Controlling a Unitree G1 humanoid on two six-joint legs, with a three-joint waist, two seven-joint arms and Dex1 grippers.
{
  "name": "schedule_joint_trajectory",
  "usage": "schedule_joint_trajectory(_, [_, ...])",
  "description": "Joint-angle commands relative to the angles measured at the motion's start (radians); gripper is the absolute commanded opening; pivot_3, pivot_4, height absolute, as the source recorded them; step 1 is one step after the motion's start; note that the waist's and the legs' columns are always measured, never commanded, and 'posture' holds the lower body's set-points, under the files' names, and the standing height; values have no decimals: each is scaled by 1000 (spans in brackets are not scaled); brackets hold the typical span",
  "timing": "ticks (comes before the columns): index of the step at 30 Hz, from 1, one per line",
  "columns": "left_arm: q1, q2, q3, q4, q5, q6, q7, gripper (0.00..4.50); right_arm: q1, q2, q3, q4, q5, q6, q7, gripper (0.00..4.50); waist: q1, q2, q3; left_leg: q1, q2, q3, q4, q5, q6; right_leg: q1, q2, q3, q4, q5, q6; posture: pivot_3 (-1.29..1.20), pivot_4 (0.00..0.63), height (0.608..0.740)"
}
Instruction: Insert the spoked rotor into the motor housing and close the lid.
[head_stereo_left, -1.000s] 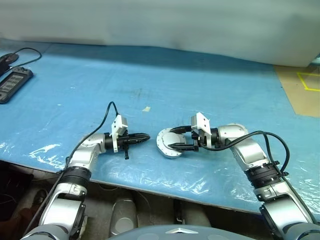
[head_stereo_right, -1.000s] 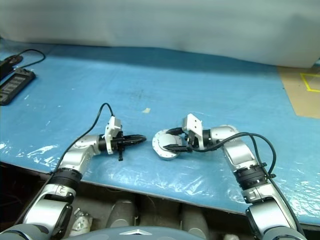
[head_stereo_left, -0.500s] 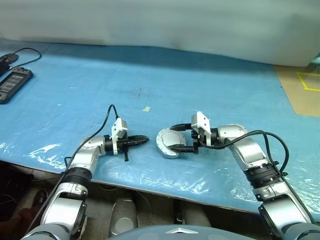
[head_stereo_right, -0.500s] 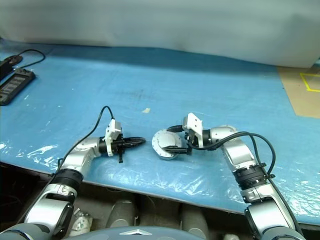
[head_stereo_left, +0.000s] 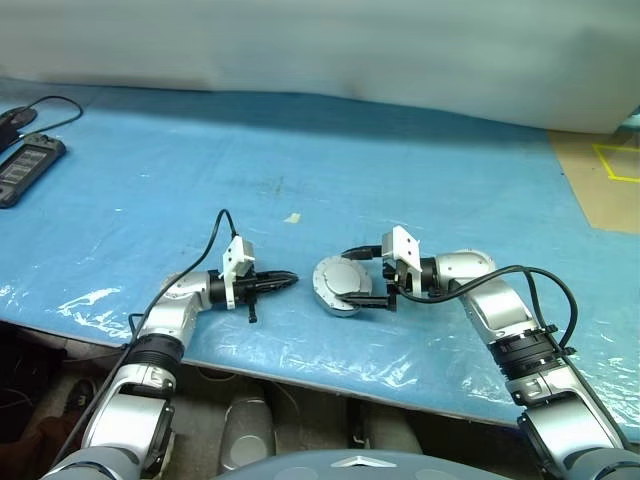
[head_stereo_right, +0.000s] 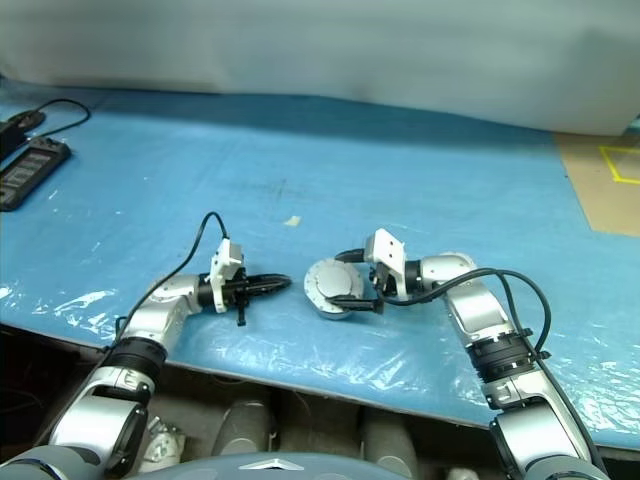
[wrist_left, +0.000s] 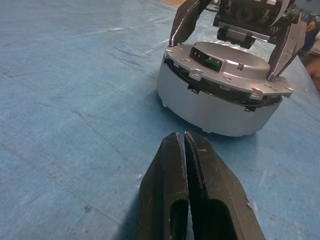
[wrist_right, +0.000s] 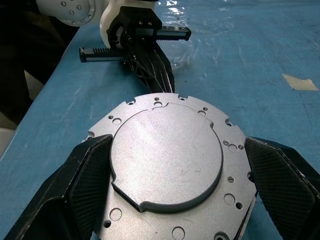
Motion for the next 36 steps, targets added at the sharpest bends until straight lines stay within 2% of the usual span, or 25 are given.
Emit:
schedule_joint_trajectory(1, [9,5,-3,-42,-3,23,10,108,-1,-3,-2,-11,-2,-24,2,4456,0,0,0,0,0,0,0,0,0,0,0,0,0,0,0,0,150,740])
schedule_joint_trajectory(12, [6,8,-4,-64,-1,50,21,108,7,22,-16,11,-28,-144,-28,4456,-1,0,0,0,0,0,0,0,0,0,0,0,0,0,0,0,150,740])
schedule_joint_trajectory(25, [6,9,-1,-46,5,38,22,108,13,5,-11,9,-6,-120,28,4456,-1,0,0,0,0,0,0,0,0,0,0,0,0,0,0,0,150,740])
schedule_joint_trajectory(36, [4,7,-3,-57,3,44,26,108,18,-6,8,66,-59,-128,8,4456,-1,0,0,0,0,0,0,0,0,0,0,0,0,0,0,0,150,740])
